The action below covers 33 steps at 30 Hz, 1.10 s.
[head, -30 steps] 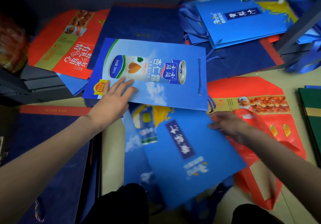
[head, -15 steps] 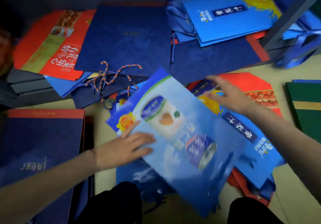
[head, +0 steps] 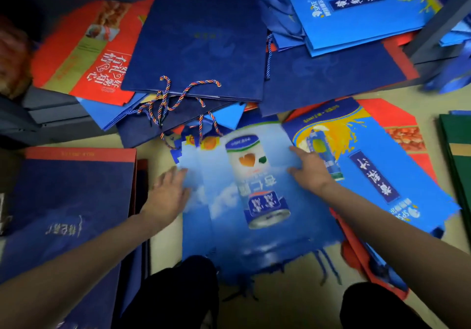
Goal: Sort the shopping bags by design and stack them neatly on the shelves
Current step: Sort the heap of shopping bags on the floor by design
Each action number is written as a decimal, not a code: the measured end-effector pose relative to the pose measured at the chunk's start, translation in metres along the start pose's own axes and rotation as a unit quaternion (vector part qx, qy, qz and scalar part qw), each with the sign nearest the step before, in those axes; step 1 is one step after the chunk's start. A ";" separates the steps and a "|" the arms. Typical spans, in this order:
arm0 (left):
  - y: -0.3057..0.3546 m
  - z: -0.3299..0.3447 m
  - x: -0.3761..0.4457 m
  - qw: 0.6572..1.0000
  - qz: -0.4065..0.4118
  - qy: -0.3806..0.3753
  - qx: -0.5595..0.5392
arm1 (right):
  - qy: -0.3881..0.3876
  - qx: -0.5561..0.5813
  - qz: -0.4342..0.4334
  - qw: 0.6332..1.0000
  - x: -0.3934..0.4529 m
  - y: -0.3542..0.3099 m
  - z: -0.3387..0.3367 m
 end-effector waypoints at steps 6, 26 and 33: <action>0.011 0.035 -0.010 0.919 -0.106 -0.086 -0.370 | -0.099 -0.020 0.045 0.994 0.009 -0.017 0.049; 0.057 0.023 -0.022 0.912 -0.148 -0.012 -0.383 | -0.123 0.051 0.057 0.989 0.006 -0.005 0.049; 0.050 0.030 -0.013 0.856 -0.232 -0.050 -0.459 | -0.081 0.069 0.070 0.992 0.007 -0.009 0.048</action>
Point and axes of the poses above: each hand's wrist, its own x-axis towards the middle knuckle, its own z-axis out of the palm, y = z × x, the point moved 8 cm from there along x, towards the middle knuckle, and after that the axes turned 15 degrees about -y, right-handed, at the moved point
